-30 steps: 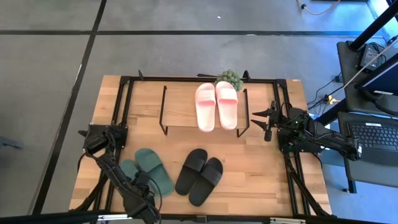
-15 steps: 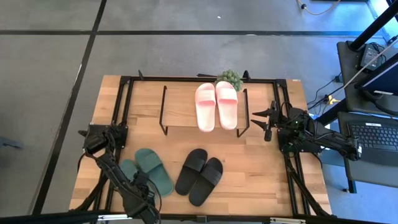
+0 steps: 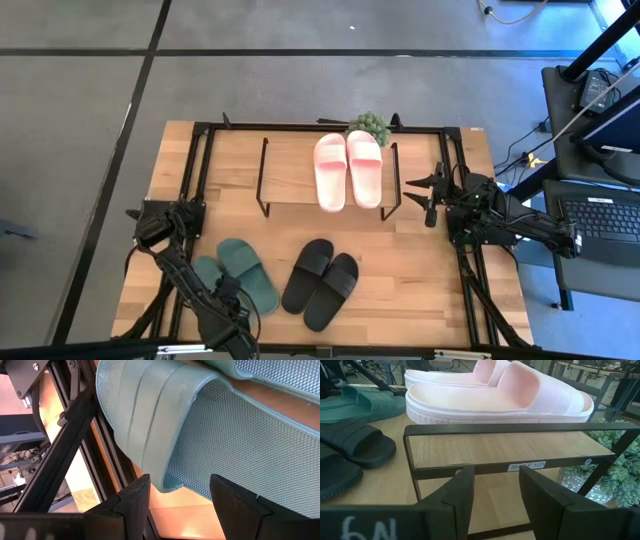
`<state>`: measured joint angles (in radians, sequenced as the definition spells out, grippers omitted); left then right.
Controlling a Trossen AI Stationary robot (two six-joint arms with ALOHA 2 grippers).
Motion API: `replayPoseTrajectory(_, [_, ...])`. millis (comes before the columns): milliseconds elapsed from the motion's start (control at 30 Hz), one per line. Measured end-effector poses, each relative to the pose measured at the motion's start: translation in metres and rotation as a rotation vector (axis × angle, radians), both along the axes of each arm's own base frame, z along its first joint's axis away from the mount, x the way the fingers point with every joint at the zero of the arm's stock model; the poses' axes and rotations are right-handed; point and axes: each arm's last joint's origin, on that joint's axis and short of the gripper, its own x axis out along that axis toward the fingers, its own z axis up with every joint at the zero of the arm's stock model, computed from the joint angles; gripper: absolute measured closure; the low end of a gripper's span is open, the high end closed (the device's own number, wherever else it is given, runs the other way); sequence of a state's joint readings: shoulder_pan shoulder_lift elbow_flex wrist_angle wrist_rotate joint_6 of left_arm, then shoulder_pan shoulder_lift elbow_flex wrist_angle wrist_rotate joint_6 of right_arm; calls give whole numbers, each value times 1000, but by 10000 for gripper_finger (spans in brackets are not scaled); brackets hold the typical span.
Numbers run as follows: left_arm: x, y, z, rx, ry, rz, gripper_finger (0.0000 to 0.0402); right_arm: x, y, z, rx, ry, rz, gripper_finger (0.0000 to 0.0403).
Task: Pick and place slides into the shelf
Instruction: Put the left green slide under the shelf
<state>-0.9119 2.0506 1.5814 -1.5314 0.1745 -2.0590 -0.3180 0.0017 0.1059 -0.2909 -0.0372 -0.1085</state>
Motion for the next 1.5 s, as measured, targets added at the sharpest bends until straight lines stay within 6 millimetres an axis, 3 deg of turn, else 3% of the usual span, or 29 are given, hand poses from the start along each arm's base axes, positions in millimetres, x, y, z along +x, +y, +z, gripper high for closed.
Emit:
replayPoseTrajectory(833, [3, 1, 0, 16, -33, -8, 204, 0, 0, 0, -1, 0, 1, 246])
replayPoseTrajectory(1033, [4, 3, 0, -34, 43, 48, 204, 0, 0, 0, 0, 0, 1, 246])
replayPoseTrajectory(1167, [2, 6, 1, 27, 56, 72, 204, 0, 0, 0, -1, 0, 1, 246])
replayPoseTrajectory(1500, [0, 27, -31, 69, 135, 63, 204, 0, 0, 0, -1, 0, 1, 246])
